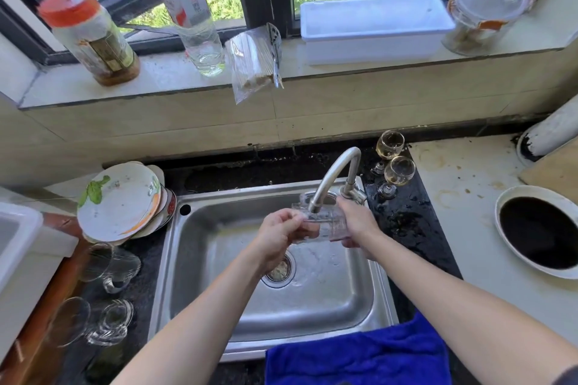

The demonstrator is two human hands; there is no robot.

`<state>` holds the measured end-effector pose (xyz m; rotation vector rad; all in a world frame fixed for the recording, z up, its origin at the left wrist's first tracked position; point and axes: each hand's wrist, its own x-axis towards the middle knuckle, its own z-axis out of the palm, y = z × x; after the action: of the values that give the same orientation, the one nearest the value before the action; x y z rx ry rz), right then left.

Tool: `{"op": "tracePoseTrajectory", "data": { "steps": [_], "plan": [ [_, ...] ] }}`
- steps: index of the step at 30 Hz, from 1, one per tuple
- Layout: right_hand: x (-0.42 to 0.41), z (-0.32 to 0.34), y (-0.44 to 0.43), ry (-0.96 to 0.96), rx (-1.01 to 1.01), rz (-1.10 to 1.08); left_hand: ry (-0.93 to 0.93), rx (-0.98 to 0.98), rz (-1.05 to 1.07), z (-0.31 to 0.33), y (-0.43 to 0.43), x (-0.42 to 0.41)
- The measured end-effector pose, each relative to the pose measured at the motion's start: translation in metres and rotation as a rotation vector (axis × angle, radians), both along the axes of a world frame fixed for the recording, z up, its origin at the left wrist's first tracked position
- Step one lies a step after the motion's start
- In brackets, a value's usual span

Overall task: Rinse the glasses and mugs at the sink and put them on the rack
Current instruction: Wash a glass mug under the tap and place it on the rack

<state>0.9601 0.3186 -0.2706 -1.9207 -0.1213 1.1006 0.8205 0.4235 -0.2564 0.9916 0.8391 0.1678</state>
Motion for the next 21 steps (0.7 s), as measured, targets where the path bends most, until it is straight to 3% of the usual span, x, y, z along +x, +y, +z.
{"op": "tracePoseTrajectory", "data": {
  "steps": [1, 4, 6, 10, 13, 17, 21],
  "plan": [
    [-0.001, 0.001, 0.000, -0.068, 0.004, 0.031, 0.021, 0.004, -0.013, 0.001, 0.000, 0.001],
    [-0.011, -0.004, -0.009, -0.507, 0.133, 0.230, 0.157, -0.094, -0.007, 0.007, 0.001, 0.009],
    [-0.012, -0.002, -0.014, -0.630, 0.172, 0.339, 0.279, -0.145, -0.011, 0.009, 0.005, 0.015],
    [0.004, 0.002, -0.017, -0.612, 0.180, 0.388, 0.489, 0.325, -0.229, 0.003, 0.016, 0.019],
    [0.020, 0.005, -0.016, -0.518, 0.215, 0.440, 0.371, 0.541, -0.338, 0.006, 0.023, 0.019],
    [0.022, 0.006, -0.005, -0.378, 0.221, 0.464, 0.391, 0.648, -0.487, 0.011, 0.023, 0.025],
    [0.012, 0.011, 0.001, -0.582, 0.056, 0.256, 0.375, 0.516, -0.378, 0.015, 0.010, 0.025]
  ]
}}
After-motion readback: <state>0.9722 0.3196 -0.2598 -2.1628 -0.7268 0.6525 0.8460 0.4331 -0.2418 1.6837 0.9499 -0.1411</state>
